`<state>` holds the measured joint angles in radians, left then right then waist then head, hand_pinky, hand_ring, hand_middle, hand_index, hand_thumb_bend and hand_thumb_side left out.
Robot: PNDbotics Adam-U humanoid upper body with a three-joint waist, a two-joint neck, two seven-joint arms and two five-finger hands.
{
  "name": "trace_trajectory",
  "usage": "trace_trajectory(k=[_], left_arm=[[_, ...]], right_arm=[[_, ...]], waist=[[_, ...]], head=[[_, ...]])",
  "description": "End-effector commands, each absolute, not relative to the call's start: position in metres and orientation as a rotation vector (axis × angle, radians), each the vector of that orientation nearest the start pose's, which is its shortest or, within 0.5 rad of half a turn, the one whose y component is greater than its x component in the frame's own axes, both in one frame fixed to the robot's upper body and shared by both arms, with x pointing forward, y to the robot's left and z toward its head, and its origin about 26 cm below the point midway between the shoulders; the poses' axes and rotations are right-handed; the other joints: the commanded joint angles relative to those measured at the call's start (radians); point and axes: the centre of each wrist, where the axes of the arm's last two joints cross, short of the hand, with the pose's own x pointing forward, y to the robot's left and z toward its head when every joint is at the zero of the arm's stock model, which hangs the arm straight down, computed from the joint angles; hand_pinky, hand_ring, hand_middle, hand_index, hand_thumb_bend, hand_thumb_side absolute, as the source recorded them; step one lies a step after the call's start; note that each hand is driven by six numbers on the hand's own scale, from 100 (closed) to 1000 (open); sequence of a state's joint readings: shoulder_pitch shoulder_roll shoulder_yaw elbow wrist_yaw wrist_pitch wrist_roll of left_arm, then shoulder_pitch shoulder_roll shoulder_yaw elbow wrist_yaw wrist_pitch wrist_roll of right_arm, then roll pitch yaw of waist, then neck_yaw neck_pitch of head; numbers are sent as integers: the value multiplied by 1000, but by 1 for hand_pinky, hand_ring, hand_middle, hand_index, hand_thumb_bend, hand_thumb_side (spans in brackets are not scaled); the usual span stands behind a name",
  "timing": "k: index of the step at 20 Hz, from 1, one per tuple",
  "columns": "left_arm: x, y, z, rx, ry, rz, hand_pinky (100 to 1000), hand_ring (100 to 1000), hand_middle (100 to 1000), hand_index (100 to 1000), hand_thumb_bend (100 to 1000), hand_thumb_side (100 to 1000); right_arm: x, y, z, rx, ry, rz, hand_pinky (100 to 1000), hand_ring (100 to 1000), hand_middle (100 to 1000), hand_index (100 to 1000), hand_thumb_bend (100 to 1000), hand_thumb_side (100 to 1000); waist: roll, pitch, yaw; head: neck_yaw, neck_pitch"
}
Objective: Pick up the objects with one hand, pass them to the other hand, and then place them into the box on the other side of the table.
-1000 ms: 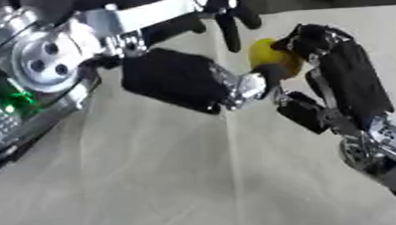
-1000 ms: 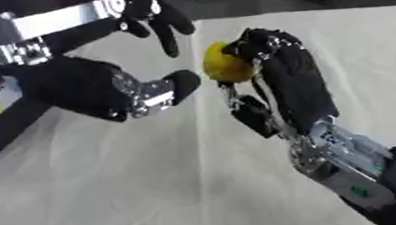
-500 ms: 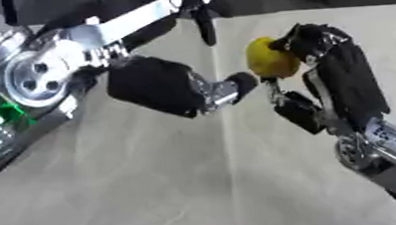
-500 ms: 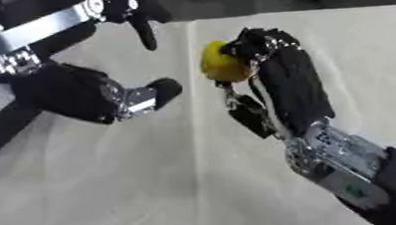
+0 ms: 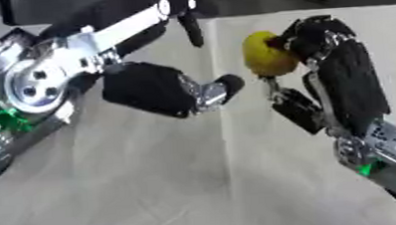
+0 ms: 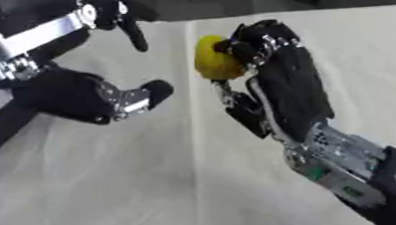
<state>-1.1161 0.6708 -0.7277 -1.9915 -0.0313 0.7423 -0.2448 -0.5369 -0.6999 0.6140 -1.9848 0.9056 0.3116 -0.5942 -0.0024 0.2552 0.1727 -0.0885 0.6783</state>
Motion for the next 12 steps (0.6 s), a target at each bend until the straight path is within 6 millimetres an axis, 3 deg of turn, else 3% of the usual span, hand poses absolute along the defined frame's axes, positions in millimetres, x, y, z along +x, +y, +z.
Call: trace_trajectory(k=[1,12], left_arm=[[271,103,332,428,-1774,-1485,1000,1000,667,918,407,539],[274,100,330,380,-1737,-1504,1000,1000,659,906,415,608]], right_arm=[[287,-177,201,1519,2695,-931,695,584,485,541,128,100],[284,-175,193,1384,2596,-970,698,585,488,544,172,100]], waist=[[-2,-13,2],[-11,-8,10]], head=[[-6,-11],[-26,-11]])
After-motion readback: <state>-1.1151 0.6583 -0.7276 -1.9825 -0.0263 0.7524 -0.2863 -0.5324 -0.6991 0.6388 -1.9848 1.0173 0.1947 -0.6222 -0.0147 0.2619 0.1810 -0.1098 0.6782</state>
